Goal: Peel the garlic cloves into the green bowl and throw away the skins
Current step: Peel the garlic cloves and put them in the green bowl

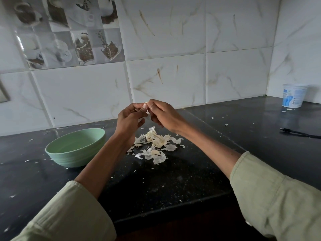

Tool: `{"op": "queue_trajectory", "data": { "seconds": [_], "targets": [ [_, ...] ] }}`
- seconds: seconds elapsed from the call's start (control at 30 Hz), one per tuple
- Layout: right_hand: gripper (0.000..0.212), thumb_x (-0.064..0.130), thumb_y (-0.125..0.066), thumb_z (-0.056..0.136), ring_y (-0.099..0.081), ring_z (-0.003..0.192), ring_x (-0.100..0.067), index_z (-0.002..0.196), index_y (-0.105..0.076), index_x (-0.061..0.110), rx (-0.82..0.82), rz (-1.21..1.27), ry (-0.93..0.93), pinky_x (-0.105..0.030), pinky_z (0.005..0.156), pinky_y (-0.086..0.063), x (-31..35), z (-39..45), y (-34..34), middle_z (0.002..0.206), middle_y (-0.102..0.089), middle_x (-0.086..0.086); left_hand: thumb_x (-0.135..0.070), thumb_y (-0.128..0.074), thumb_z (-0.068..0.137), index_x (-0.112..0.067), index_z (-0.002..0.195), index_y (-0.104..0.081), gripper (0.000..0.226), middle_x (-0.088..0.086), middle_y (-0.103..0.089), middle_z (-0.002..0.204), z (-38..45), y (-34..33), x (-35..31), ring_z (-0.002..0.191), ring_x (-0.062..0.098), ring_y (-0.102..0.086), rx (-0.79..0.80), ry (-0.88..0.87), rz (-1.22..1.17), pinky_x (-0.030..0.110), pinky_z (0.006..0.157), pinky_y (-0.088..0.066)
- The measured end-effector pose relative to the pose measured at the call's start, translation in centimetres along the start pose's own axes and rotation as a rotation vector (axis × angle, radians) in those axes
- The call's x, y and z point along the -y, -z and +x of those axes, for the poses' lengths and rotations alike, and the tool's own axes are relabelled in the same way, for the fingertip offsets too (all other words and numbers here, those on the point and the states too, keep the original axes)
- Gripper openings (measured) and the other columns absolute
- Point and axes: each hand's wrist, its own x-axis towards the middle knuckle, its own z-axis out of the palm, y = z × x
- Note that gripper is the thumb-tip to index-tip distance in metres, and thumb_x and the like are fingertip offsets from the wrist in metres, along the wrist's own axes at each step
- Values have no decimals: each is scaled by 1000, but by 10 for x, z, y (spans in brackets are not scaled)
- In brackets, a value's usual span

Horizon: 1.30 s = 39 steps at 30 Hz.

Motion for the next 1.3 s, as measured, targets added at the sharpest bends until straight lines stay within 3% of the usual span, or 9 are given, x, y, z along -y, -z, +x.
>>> {"op": "queue_trajectory", "data": {
  "seconds": [0.07,0.13,0.23,0.4,0.63,0.83,0.97,1.3],
  "targets": [
    [39,32,-36,114,-39,59,-10,80,-48,17,-24,42,-4,-21,55,-35,3,-1,1,71,-45,-4,-28,-76,85,-17,89,-72,12,-1,-71,87,0,-1,0,83,8,-65,17,8,-42,26,81,-49],
    [42,32,-35,114,-37,58,-10,78,-49,14,-22,94,-48,-19,54,-33,3,-1,3,70,-43,-1,-19,-73,92,-14,90,-72,5,0,-71,84,1,-3,1,81,7,-65,16,-3,-72,24,80,-51],
    [47,36,-35,114,-34,57,-11,87,-51,0,3,145,-83,-26,54,-30,1,0,6,67,-40,3,-8,-65,99,-11,94,-74,10,1,-71,82,2,-3,4,79,8,-66,11,-22,-79,21,79,-55],
    [44,38,-33,114,-38,58,-12,84,-54,14,3,159,-89,-26,54,-34,4,0,7,68,-42,-3,-8,-67,98,-5,106,-75,12,5,-72,83,3,-1,4,76,9,-67,3,-22,-114,19,77,-57],
    [48,34,-34,113,-48,58,-14,85,-64,8,15,211,-121,-26,54,-40,5,3,14,66,-54,-5,-10,-70,96,-1,121,-73,27,7,-73,87,6,1,4,75,8,-67,-10,10,-135,20,75,-57],
    [49,34,-38,109,-51,61,-15,84,-70,7,24,197,-130,-28,56,-43,4,5,16,67,-58,-4,-10,-71,96,-7,115,-77,20,6,-75,89,7,3,3,79,10,-68,-22,12,-82,20,76,-55],
    [49,34,-39,110,-51,63,-18,83,-69,8,12,165,-137,-28,56,-42,5,5,16,68,-57,-5,-11,-73,96,-12,122,-73,26,6,-75,91,8,4,3,83,11,-71,-41,-47,29,21,77,-55],
    [35,28,-55,107,-55,57,-10,85,-69,4,-151,55,-52,-25,53,-47,-5,8,18,64,-62,0,-10,-74,95,-9,113,-75,18,8,-80,93,6,2,0,79,14,-70,-41,-139,220,29,79,-56]
  ]
}}
